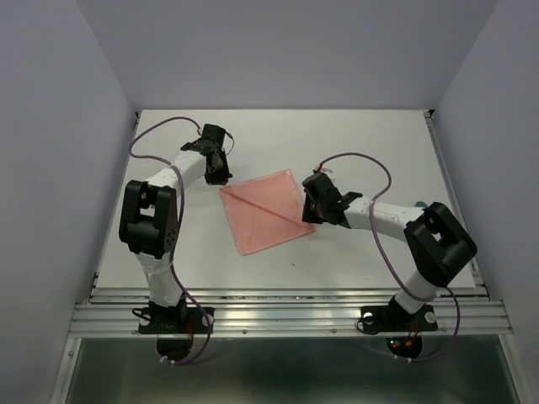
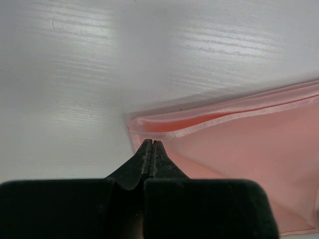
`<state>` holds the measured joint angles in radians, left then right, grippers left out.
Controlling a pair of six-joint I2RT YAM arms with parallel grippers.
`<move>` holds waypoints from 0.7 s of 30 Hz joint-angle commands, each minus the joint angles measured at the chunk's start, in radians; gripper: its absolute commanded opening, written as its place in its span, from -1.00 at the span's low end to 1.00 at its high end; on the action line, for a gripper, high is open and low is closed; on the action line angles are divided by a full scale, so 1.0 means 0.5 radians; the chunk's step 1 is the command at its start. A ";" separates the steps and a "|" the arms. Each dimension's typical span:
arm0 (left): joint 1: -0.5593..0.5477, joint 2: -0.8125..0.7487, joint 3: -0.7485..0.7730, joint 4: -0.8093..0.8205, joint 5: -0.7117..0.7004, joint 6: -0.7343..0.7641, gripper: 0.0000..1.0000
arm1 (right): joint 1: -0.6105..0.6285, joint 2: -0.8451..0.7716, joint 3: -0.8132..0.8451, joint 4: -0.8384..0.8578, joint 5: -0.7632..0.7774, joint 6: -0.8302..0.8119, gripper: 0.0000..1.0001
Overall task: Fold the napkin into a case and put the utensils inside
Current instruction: Smooth out the upper triangle-folded napkin at the center of the board.
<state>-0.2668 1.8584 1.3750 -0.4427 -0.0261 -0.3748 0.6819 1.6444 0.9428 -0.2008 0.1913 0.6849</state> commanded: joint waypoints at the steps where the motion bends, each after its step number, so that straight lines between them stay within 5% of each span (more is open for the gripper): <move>1: 0.006 0.008 0.002 0.072 -0.018 -0.014 -1.00 | 0.008 0.015 0.020 0.052 0.007 0.001 -0.87; 14: -0.003 0.173 -0.047 0.100 -0.172 -0.076 -1.00 | 0.008 0.144 -0.168 0.172 -0.014 0.029 -0.88; 21: -0.003 0.146 0.029 0.026 -0.282 -0.079 -1.00 | 0.008 -0.064 -0.210 0.199 0.074 0.005 -0.88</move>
<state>-0.2672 1.9568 1.3643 -0.4004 -0.1143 -0.4084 0.6819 1.6676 0.8631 -0.0914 0.1871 0.6994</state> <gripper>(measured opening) 0.022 0.060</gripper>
